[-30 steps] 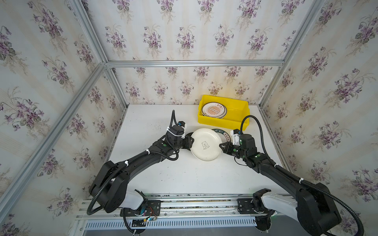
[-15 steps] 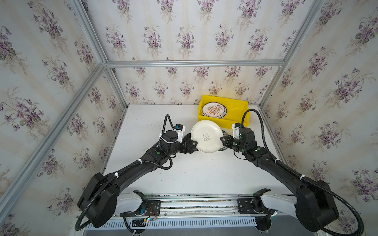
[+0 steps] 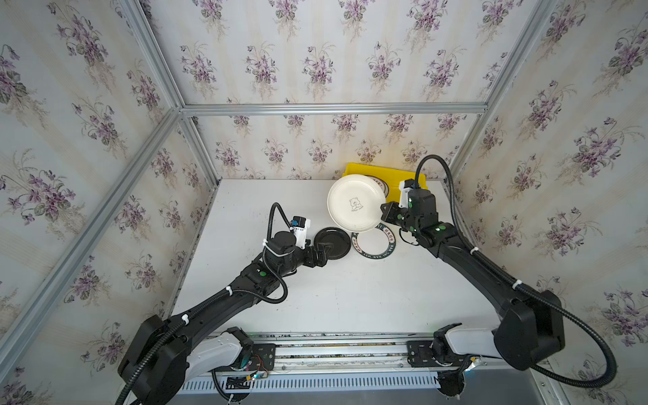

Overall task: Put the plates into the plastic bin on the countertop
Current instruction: 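Carry the cream plate with right gripper and lower it into the bin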

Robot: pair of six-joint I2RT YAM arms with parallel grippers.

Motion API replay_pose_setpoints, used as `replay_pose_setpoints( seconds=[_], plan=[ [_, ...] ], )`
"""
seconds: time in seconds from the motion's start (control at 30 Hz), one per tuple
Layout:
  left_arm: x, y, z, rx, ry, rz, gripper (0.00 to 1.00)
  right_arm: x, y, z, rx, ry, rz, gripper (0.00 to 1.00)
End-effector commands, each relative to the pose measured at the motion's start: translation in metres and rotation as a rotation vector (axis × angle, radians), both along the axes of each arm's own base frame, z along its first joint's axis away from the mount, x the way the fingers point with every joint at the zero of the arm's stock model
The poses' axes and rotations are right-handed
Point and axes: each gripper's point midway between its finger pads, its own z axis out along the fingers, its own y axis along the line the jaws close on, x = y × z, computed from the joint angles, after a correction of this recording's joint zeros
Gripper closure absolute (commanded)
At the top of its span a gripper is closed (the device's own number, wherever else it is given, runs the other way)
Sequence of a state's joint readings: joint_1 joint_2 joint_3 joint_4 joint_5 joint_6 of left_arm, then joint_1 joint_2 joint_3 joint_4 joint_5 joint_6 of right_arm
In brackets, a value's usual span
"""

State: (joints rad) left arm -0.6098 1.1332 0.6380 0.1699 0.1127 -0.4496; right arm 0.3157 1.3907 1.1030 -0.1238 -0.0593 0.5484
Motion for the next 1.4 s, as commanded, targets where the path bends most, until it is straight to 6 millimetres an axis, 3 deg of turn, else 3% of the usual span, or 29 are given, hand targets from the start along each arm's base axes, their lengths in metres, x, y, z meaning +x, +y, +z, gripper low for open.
replay_pose_setpoints(
  seconds=[0.0,0.07,0.23,0.37,0.53,0.77,1.07,1.37],
  plan=[
    [0.004,0.002,0.01,-0.008,-0.057,0.017,0.01,0.037,-0.01,0.001,-0.073,-0.02,-0.035,1.0],
    [0.005,0.003,0.009,-0.006,-0.062,0.022,0.01,0.062,-0.008,-0.007,-0.035,0.008,-0.013,1.0],
    [0.004,0.004,0.01,-0.003,-0.067,0.024,0.01,0.127,-0.016,-0.048,0.042,0.142,-0.019,1.0],
    [0.005,0.007,0.008,0.007,-0.068,0.036,0.01,0.154,-0.032,-0.074,0.012,0.207,-0.074,1.0],
    [0.006,0.007,0.007,0.009,-0.065,0.038,0.01,0.166,-0.052,-0.09,-0.077,0.216,-0.157,1.0],
    [0.005,0.007,0.008,0.003,-0.065,0.037,0.01,0.177,-0.066,-0.106,-0.167,0.279,-0.199,1.0],
    [0.008,0.004,0.001,0.018,-0.044,0.031,0.01,0.193,-0.067,-0.127,-0.193,0.366,-0.198,1.0],
    [0.01,-0.003,-0.007,0.027,-0.018,0.011,0.01,0.194,-0.073,-0.128,-0.233,0.377,-0.202,1.0]
  ],
)
